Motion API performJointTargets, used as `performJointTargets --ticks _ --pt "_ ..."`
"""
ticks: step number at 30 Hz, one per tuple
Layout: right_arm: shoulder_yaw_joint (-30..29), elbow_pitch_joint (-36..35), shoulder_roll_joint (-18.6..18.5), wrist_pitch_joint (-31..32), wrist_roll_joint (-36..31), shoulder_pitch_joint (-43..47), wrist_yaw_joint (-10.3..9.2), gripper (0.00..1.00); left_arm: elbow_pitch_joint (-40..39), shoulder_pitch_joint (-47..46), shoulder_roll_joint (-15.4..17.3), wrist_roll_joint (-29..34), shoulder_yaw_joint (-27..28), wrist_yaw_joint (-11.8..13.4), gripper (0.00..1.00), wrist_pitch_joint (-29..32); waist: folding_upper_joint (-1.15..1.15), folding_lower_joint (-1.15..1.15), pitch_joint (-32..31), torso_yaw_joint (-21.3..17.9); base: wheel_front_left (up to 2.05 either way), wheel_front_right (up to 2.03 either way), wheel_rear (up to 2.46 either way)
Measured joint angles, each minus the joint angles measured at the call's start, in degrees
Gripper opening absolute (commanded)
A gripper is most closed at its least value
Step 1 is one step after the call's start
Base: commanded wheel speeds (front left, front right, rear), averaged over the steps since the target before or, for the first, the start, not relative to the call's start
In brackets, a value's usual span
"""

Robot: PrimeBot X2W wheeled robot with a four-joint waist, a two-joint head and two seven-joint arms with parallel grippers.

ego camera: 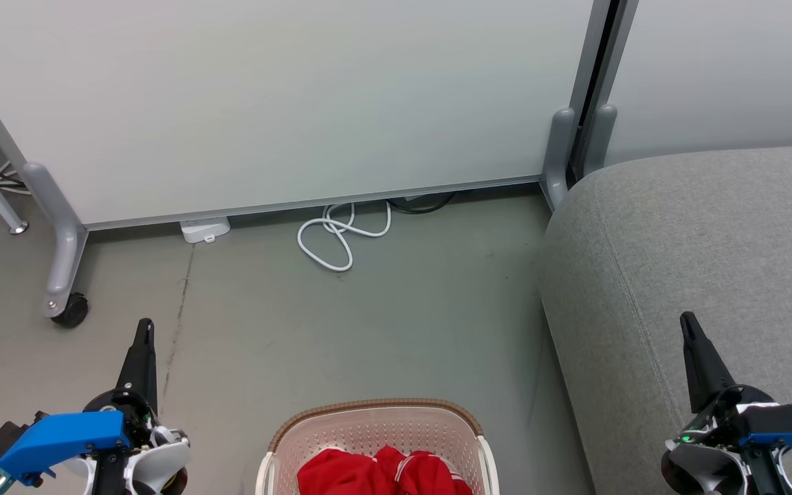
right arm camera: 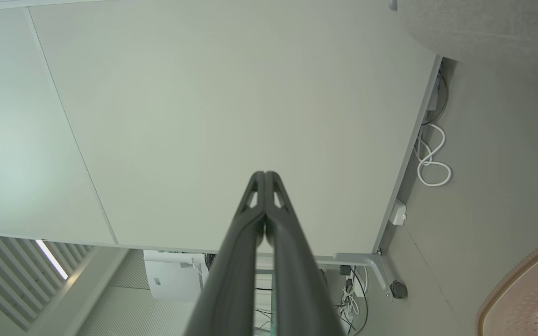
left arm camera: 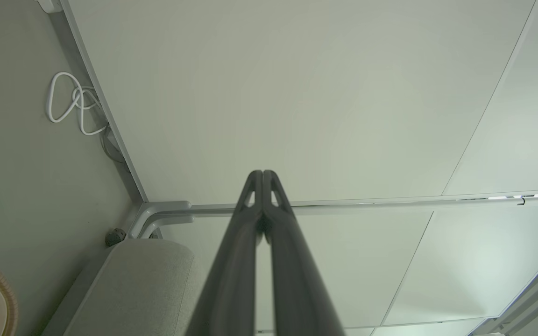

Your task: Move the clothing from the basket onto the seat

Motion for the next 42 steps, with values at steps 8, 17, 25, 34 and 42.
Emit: performJointTargets --ticks 8,17,25,34,42 --pt "0.0 0.0 0.0 0.0 0.0 0.0 0.00 0.00 0.0 0.0 0.0 0.0 0.0 0.0 0.00 0.0 0.00 0.00 0.0 0.0 0.00 0.00 0.00" --pt "0.1 0.9 0.2 0.0 0.0 0.8 -0.02 1.00 1.0 0.8 -0.1 0.0 0.0 0.1 1.00 -0.1 0.00 0.00 0.0 0.0 0.00 0.00 0.00" --pt "1.6 2.4 0.4 -1.4 -0.4 2.7 -0.09 1.00 2.4 3.4 -0.6 0.2 -1.1 0.1 1.00 -1.5 0.00 0.00 0.0 0.0 0.00 0.00 0.00" --pt "3.1 2.3 0.4 -4.0 -6.6 2.7 -0.09 1.00 2.4 3.4 -0.5 6.7 -2.1 0.7 1.00 -4.0 0.00 0.00 -0.2 0.0 0.00 0.00 0.00" --pt "4.5 2.4 0.4 -5.9 -18.6 2.7 -0.09 1.00 1.4 3.5 -0.5 17.3 -3.7 1.7 1.00 -5.9 0.00 0.00 -0.2 0.1 0.00 0.00 0.00"
